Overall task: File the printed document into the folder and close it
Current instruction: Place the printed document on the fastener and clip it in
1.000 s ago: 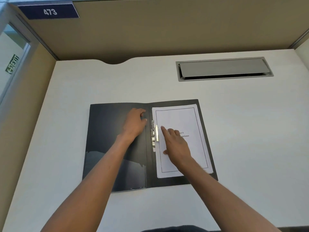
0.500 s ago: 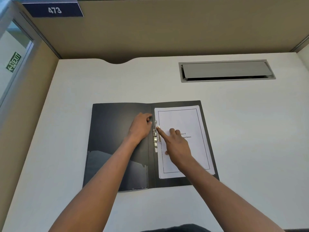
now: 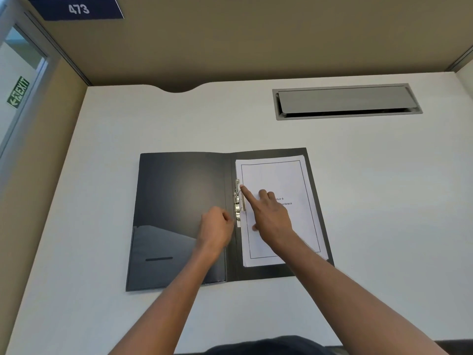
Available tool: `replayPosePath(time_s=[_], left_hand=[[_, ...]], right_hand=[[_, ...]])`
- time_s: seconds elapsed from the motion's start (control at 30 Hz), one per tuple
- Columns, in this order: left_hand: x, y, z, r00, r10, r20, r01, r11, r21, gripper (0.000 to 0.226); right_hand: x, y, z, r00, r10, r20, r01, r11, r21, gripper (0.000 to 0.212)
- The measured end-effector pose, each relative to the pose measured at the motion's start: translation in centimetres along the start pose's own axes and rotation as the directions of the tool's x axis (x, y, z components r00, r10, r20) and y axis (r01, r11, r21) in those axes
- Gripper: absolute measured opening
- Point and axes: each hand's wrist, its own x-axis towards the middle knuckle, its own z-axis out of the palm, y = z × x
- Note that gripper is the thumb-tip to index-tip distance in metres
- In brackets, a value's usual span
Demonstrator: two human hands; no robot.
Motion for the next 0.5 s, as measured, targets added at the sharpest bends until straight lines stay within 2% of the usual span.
replayPosePath(time_s=[0.13,0.2,0.3,0.37,0.43,0.5], left_hand=[[-3.8,-1.3,1.5,0.999,-0.015,0.051,0.018,0.998,-0.054,0.016],[-5.1,-1.7,2.2,0.999,0.003,0.052,0.001,0.997,-0.071,0.017],[-6.4,-2.1,2.8,0.998,0.013,0.054,-0.007,0.993,-0.116,0.014],[-7.0,-2.1,3.1,0.999,0.024,0.047,-0.018,0.990,-0.137,0.013],[-7.4,-2.0,3.3,0.998,0.037,0.041,-0.031,0.989,-0.143,0.016],[-7.7,-1.9,3.5,0.998,0.043,0.046,-0.036,0.988,-0.149,0.018]], right_hand=[[-0.3,0.1,-0.8,1.000,-0.014,0.016,0.013,0.997,0.070,0.115],[-0.9,1.3,-1.7,0.999,0.030,-0.039,-0.024,0.988,0.150,0.103],[-2.0,4.9,-2.8,0.947,0.299,-0.118,-0.263,0.932,0.250,0.072],[-2.7,7.0,-3.1,0.878,0.474,-0.063,-0.445,0.858,0.257,0.050],[-3.1,8.0,-2.9,0.840,0.542,0.031,-0.531,0.807,0.259,0.035],[-3.3,8.3,-2.7,0.835,0.542,0.089,-0.544,0.794,0.271,0.029]])
